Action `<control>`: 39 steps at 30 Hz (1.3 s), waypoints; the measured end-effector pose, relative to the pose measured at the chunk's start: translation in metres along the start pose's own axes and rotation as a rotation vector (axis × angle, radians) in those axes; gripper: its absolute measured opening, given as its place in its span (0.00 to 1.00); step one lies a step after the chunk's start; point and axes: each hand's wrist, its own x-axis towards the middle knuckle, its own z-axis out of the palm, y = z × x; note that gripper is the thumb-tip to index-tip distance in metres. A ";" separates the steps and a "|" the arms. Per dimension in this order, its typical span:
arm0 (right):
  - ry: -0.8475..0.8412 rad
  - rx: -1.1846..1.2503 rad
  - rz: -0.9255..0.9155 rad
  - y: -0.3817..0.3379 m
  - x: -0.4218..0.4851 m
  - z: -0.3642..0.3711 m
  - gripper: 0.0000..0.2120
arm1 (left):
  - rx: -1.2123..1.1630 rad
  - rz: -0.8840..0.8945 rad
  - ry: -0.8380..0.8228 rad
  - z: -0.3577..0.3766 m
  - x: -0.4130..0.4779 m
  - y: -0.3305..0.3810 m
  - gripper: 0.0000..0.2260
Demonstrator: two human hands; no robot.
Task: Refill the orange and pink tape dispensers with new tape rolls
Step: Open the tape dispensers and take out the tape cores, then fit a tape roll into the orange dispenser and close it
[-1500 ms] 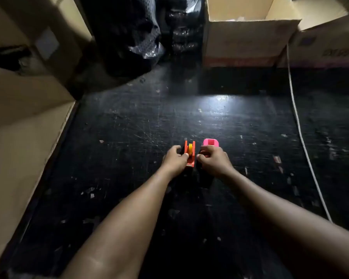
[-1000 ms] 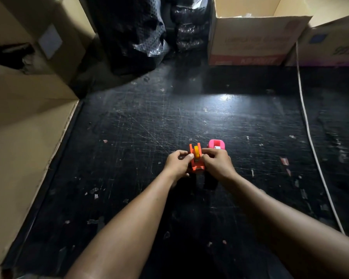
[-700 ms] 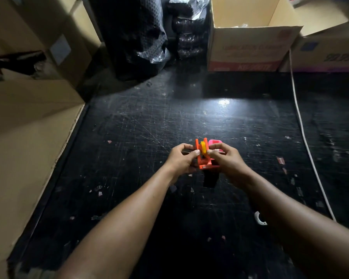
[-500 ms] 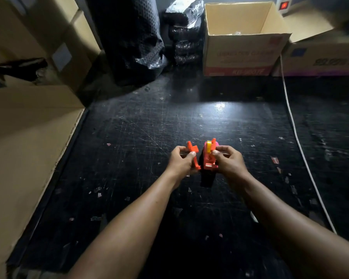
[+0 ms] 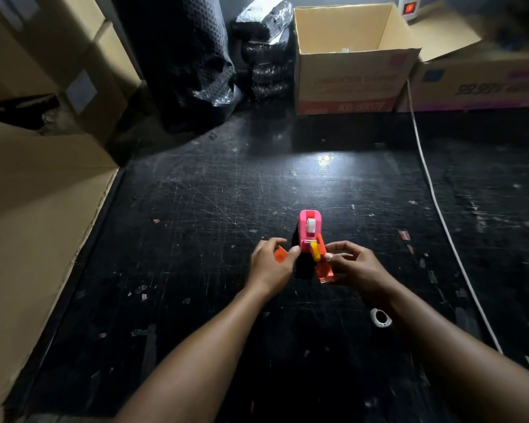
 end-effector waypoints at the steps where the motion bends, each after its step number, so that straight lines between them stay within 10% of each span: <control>1: -0.011 -0.001 0.001 0.001 -0.001 0.000 0.12 | -0.099 -0.006 -0.066 0.005 -0.003 0.008 0.16; 5: -0.012 0.000 0.001 0.002 -0.004 0.003 0.12 | -0.475 -0.095 -0.249 0.021 -0.009 0.022 0.13; 11: 0.128 -0.032 -0.004 0.006 -0.013 -0.012 0.09 | -0.427 -0.141 -0.252 0.031 -0.013 0.015 0.12; 19: 0.394 -0.052 0.038 0.024 -0.034 -0.064 0.07 | 0.333 0.133 -0.332 0.052 -0.029 -0.013 0.18; 39: 0.618 -0.051 0.077 0.067 -0.078 -0.105 0.05 | 0.616 0.347 -0.329 0.143 -0.027 0.047 0.29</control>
